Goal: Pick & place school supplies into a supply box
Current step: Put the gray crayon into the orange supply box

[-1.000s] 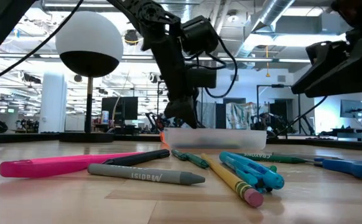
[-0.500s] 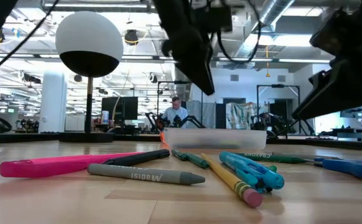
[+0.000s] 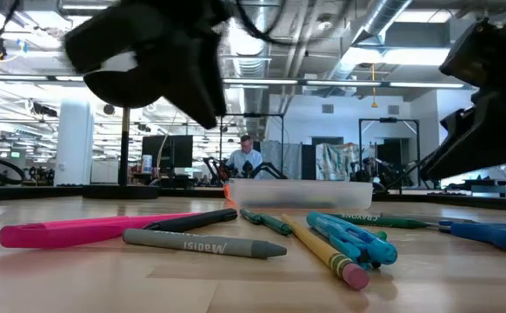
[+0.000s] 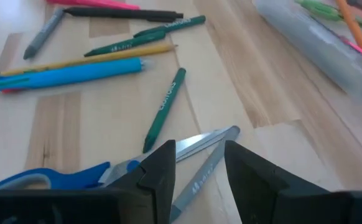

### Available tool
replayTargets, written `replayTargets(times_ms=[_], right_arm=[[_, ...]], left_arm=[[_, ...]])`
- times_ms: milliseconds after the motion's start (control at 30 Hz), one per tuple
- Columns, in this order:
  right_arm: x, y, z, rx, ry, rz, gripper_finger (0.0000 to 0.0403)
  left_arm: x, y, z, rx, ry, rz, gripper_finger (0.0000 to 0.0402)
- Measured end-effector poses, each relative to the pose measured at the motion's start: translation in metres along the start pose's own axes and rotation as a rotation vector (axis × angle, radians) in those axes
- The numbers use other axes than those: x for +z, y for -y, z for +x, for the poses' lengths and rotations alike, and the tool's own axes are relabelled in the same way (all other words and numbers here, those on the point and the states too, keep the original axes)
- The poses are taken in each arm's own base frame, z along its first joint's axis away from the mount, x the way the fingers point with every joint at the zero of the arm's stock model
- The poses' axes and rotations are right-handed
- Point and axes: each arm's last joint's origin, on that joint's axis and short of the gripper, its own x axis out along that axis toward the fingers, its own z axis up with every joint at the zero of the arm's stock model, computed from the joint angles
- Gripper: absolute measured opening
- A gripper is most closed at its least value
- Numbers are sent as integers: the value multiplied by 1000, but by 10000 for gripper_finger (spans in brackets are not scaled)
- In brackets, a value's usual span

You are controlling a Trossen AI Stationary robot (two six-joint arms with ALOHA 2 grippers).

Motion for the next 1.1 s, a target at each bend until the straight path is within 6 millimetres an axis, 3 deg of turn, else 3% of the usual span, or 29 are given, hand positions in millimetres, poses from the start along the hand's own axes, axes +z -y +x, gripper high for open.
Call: replayTargets(times_ms=[167,333,600,700,867,1100], right_arm=[[-5,-2,7,-12,-5,-7,130],[-5,-2,7,-23,1,-9,130],[-2,-3,6,-10,17,7,130],[-2,-3,6,-9,19,9,130],[-1,-2,7,-16,20,15,130],[-1,-2,7,-15,22,22,130]], left_arm=[[-30,40,-10,182,98,-124,131],[-62,66,-18,294,233,-291,131],[-97,81,-18,399,461,-463,131],[-93,82,-15,332,471,-496,131],[-65,82,-16,137,542,-454,131],[-32,79,-33,-133,833,-239,131]])
